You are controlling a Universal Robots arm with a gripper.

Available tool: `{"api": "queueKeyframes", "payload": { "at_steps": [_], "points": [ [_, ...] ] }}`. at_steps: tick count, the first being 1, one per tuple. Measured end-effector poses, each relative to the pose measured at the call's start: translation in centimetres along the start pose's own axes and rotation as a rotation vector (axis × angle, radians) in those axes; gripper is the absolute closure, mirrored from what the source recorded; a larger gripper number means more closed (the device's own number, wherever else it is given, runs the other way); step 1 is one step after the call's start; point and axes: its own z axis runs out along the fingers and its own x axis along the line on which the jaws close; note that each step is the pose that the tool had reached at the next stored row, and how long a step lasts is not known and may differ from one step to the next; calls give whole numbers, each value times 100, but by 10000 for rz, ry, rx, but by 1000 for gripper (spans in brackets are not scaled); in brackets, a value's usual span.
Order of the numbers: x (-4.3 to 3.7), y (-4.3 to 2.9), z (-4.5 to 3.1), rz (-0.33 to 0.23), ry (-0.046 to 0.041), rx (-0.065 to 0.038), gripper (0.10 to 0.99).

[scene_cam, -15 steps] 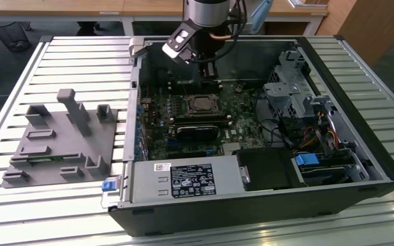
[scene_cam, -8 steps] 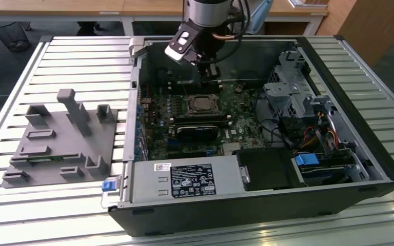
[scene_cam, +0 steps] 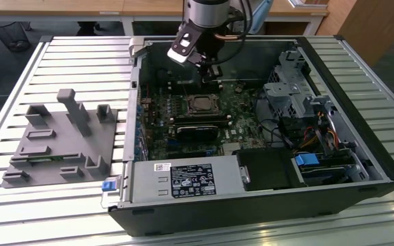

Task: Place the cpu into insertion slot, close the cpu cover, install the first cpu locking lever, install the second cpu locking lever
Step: 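Install the first cpu locking lever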

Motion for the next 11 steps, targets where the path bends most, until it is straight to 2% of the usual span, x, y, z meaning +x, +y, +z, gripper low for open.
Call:
{"api": "queueKeyframes", "payload": {
  "at_steps": [3, 11],
  "points": [
    [0, 1, 2, -331, 18, 12, 980],
    [0, 0, 2, -1667, 81, 38, 980]
  ]
}}
